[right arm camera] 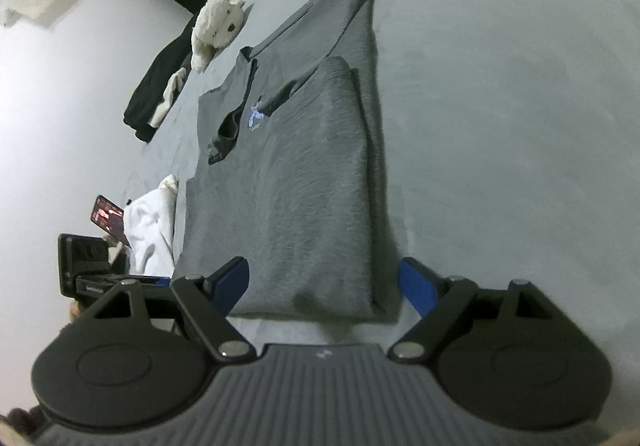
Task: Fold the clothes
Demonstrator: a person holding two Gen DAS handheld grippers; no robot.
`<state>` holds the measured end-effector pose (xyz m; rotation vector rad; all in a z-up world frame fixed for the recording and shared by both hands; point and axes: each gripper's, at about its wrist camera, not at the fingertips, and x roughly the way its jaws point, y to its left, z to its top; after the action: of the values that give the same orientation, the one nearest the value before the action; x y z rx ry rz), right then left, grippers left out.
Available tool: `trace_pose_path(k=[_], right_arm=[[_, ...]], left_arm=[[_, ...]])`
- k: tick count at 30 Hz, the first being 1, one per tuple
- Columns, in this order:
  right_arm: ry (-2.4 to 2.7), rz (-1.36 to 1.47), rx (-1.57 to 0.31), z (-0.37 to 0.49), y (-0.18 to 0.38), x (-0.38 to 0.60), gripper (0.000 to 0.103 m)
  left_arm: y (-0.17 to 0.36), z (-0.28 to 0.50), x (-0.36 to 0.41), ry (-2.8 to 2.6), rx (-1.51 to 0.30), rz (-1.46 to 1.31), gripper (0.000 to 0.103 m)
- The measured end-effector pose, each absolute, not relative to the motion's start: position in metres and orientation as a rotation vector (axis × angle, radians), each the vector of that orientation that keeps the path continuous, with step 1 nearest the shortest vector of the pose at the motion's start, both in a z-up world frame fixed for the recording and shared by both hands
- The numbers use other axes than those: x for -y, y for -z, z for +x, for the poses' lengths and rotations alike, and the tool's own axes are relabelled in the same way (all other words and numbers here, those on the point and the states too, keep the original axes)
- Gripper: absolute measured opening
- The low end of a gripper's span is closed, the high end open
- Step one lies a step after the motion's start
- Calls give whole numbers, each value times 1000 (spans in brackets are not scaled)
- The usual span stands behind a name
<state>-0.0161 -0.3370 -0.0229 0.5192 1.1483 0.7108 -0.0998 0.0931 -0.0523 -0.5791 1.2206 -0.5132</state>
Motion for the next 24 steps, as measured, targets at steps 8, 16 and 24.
trace_pose_path(k=[8, 16, 24], right_arm=[[-719, 506, -1151, -17, 27, 334, 42], [-793, 658, -1094, -16, 22, 345, 18], [-868, 806, -937, -6, -5, 348, 16]], left_arm=[[62, -107, -113, 462, -1199, -663, 16], [64, -111, -127, 531, -1120, -853, 9], [46, -104, -141, 643, -967, -1051, 8]])
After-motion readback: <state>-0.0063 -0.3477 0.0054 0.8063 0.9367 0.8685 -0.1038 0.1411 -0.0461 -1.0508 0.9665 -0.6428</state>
